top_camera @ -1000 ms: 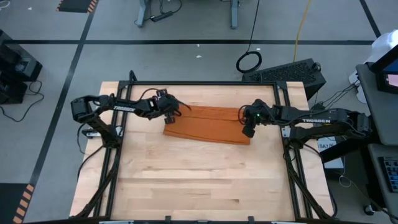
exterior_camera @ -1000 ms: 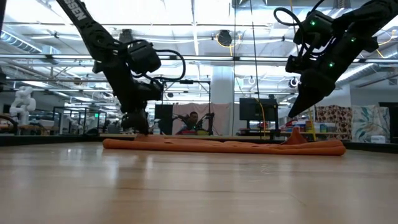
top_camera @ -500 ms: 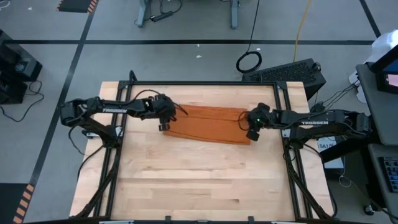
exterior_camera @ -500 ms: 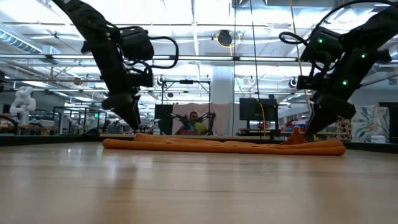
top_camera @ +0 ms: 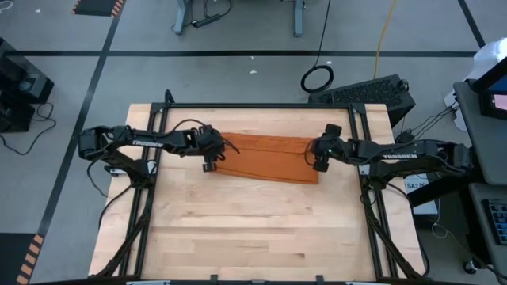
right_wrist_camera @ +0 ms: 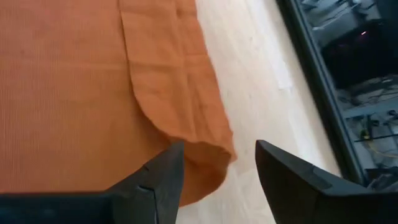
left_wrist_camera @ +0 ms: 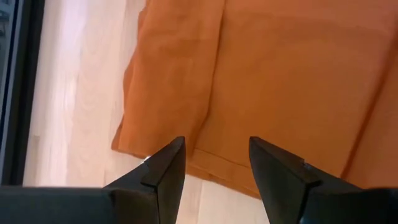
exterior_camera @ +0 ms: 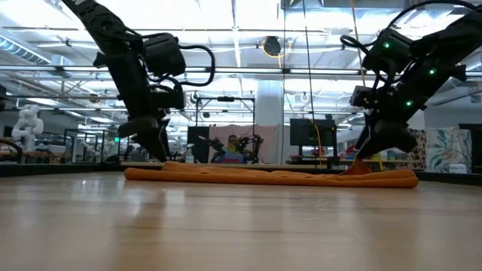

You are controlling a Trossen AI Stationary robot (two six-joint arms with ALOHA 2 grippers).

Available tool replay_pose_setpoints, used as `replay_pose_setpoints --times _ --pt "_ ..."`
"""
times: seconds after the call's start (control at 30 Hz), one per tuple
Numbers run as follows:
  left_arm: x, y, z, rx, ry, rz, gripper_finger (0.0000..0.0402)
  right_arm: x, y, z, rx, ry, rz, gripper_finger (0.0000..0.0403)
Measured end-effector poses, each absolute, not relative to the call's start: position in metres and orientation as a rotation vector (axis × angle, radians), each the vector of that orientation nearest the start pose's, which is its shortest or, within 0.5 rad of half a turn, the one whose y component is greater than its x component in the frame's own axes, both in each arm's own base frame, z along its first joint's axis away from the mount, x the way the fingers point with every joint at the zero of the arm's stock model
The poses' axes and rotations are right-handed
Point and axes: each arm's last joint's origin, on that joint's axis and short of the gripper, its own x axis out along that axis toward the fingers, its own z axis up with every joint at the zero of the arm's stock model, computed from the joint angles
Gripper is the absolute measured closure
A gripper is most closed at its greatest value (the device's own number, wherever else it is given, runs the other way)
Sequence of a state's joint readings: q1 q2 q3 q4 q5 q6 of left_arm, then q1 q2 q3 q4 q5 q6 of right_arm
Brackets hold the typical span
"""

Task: Roll towel
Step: Roll the brown towel

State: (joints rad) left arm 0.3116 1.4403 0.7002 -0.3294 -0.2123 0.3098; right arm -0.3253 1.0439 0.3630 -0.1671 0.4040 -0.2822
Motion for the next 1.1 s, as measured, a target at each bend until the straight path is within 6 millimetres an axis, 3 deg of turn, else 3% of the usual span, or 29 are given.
replay_pose_setpoints --times 0.37,0.53,0.67,0.73,1.1 --pt "0.238 0.083 0.160 0.212 1.151 0.302 0.0220 0.166 -0.086 0.140 -0.183 0.976 -0.425 0.0231" --pt "0.236 0.082 0.158 0.209 1.180 0.294 0.0220 0.167 -0.089 0.132 -0.163 1.020 -0.409 0.0296" --pt "0.233 0.079 0.156 0.229 1.225 0.263 0.0220 0.169 -0.090 0.132 -0.160 0.997 -0.417 0.0374" --pt "0.233 0.078 0.156 0.255 1.230 0.241 0.0220 0.170 -0.091 0.134 -0.148 0.988 -0.436 0.0394" --pt "0.245 0.081 0.163 0.381 1.114 0.244 0.0220 0.182 -0.101 0.160 -0.146 0.911 -0.644 0.0399"
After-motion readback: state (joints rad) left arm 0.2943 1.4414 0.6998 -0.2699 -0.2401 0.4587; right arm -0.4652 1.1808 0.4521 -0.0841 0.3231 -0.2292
